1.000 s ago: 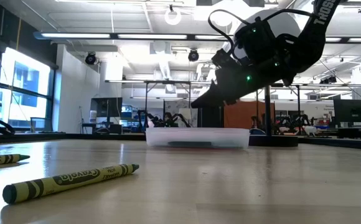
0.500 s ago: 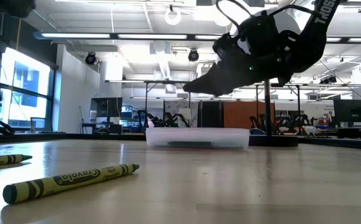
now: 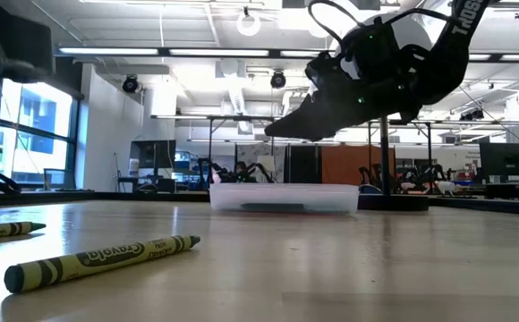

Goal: Pick & place school supplies into a supply box
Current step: Put the left green crayon into the transparent supply box

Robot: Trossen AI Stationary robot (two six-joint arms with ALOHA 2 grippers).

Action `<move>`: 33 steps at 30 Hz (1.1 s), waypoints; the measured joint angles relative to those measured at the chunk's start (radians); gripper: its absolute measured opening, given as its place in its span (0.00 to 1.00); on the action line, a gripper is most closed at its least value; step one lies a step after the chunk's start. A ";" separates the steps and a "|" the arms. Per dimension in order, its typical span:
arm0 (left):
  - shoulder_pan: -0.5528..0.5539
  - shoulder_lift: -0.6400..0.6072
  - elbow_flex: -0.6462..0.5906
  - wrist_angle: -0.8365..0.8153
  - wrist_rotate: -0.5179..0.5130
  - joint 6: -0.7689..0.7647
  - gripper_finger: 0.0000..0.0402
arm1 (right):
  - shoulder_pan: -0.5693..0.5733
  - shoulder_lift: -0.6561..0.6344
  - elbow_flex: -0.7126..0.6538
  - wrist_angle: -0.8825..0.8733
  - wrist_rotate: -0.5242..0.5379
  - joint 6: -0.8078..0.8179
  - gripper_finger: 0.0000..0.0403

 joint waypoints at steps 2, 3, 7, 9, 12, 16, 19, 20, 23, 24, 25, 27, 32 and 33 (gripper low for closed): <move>0.000 0.025 0.002 0.015 0.000 -0.001 0.44 | 0.000 0.000 0.000 -0.004 0.000 0.002 0.05; -0.001 0.036 0.003 0.016 -0.005 -0.009 0.44 | 0.000 0.000 0.000 -0.006 0.000 0.005 0.05; -0.012 0.085 0.008 -0.008 -0.016 -0.063 0.41 | 0.000 0.000 0.000 -0.006 0.000 0.006 0.05; -0.019 0.103 0.008 -0.017 -0.050 -0.092 0.37 | 0.000 0.000 0.000 -0.006 0.000 0.006 0.05; -0.023 0.112 0.007 -0.014 -0.092 -0.107 0.28 | 0.000 0.000 0.000 -0.007 0.000 0.006 0.05; -0.023 0.116 0.003 0.000 -0.151 -0.119 0.14 | 0.000 0.000 0.000 -0.006 0.000 0.007 0.05; -0.021 0.129 -0.008 0.019 -0.211 -0.130 0.07 | 0.000 0.000 0.000 -0.006 0.000 0.006 0.05; -0.015 0.132 -0.019 0.033 -0.228 -0.135 0.07 | 0.000 0.000 0.000 -0.006 0.000 0.007 0.05; 0.007 0.130 -0.036 0.043 -0.208 -0.174 0.10 | 0.000 0.000 0.000 -0.006 -0.001 0.030 0.05; 0.011 0.130 -0.037 0.042 -0.199 -0.180 0.13 | 0.000 0.000 0.000 -0.006 -0.001 0.034 0.05; 0.013 0.129 -0.037 0.041 -0.191 -0.180 0.16 | 0.000 0.000 0.000 -0.006 -0.001 0.035 0.05; 0.014 0.129 -0.039 0.042 -0.185 -0.173 0.23 | 0.000 0.000 0.000 -0.006 -0.001 0.030 0.05; 0.013 0.127 -0.039 0.044 -0.192 -0.173 0.33 | 0.000 0.000 0.000 -0.006 -0.001 0.003 0.05; 0.014 0.124 -0.039 0.044 -0.196 -0.168 0.33 | 0.000 0.000 0.000 -0.006 -0.001 0.002 0.05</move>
